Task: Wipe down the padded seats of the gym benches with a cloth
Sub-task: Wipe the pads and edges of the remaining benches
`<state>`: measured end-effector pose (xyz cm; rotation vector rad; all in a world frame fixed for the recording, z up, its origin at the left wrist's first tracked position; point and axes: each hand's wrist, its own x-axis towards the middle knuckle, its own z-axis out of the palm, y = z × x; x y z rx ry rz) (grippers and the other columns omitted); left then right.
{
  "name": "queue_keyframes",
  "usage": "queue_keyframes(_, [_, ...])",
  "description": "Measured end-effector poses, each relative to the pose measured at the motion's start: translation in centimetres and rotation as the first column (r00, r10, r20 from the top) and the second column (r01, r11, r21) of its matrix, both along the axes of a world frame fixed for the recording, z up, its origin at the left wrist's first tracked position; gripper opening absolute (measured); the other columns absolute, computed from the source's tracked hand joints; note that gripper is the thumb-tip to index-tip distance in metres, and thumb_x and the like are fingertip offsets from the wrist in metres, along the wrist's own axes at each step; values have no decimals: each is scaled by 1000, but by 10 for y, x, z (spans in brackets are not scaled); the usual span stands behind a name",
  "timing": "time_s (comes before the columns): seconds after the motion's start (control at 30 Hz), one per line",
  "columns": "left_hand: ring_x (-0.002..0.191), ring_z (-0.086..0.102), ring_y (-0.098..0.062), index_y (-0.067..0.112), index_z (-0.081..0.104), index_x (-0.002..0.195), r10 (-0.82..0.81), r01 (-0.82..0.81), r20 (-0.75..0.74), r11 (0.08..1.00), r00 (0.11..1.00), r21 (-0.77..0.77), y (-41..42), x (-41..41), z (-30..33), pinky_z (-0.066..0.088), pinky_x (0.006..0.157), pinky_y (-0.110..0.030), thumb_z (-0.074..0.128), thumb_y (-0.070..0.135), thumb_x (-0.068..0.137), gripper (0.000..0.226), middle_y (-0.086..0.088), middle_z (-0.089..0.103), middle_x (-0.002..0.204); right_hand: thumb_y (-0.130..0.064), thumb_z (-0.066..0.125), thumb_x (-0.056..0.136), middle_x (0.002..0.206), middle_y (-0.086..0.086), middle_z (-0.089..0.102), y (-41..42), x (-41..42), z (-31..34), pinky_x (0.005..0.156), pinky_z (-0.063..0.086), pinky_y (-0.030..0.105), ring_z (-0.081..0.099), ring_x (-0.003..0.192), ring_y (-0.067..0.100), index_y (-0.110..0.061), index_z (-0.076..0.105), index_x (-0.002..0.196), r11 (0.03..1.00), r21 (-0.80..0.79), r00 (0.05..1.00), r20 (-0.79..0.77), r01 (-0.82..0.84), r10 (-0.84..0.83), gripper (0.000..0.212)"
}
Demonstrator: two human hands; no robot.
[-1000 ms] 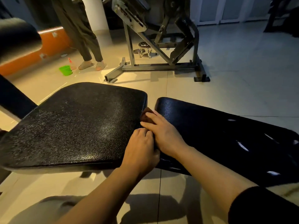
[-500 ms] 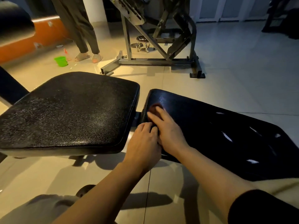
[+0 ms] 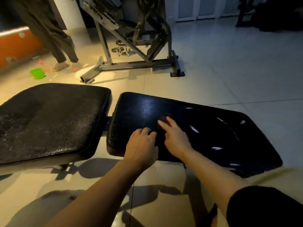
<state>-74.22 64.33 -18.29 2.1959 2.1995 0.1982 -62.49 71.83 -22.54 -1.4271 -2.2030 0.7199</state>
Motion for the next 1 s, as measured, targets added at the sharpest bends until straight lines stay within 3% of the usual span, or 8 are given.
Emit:
queue_keyframes(0.07, [121,42,-17,19,48,136,-27,27,14,1000,1000,-8,4,12,5,36,105,-30,50,25,95,42,-1,44,137,-1,54,91,163,0,10,-17,2,3,118,24,39,15,148,24,-25,30,151,987,51,988,-8,-154,155,69])
queue_keyframes(0.17, [117,44,-16,23,45,138,-65,65,2,997,998,-49,5,20,3,41,101,-30,51,27,94,44,0,44,134,-3,53,93,162,-7,7,-18,32,-2,116,30,39,17,147,20,-34,27,151,995,19,995,29,-97,96,71])
queue_keyframes(0.37, [134,34,-25,20,44,140,-186,179,-55,977,981,-119,5,41,-13,26,115,-38,50,27,94,47,-6,37,147,2,50,91,160,-4,15,-26,104,-23,105,43,38,32,140,24,-31,30,150,965,-78,962,140,249,-237,71])
queue_keyframes(0.5, [142,22,-27,20,39,143,-193,181,-93,976,977,-123,4,47,-24,14,120,-43,48,28,96,48,-7,29,152,-21,53,97,147,-6,36,-44,88,-14,99,45,34,40,130,19,-30,44,142,989,55,983,118,137,-143,47])
queue_keyframes(0.57, [142,22,-25,20,40,142,-208,198,-85,974,974,-113,8,55,-26,15,120,-43,46,30,98,46,-5,31,152,-25,51,99,143,-8,38,-47,87,-18,97,43,30,38,127,16,-33,46,140,985,135,986,112,106,-122,42])
queue_keyframes(0.7, [131,36,-21,16,48,135,-251,247,-66,967,966,-68,30,70,-32,23,116,-37,42,25,98,38,-2,45,139,-17,48,100,150,-3,37,-27,97,-35,111,25,24,23,142,14,-30,47,141,988,139,997,20,71,-74,44])
queue_keyframes(0.77, [125,42,-21,15,50,133,-243,240,-49,969,969,-57,43,74,-33,27,113,-34,42,23,97,38,-2,49,134,-15,45,101,153,-3,35,-9,99,-41,117,18,29,12,147,14,-30,45,143,989,138,998,5,58,-60,45])
queue_keyframes(1.0, [135,33,-21,13,45,140,-131,132,-52,991,990,28,73,58,-31,21,114,-31,41,31,100,44,-5,42,146,-17,39,103,155,1,32,54,102,-47,116,24,39,9,149,21,-28,42,144,961,67,963,-16,270,-269,43])
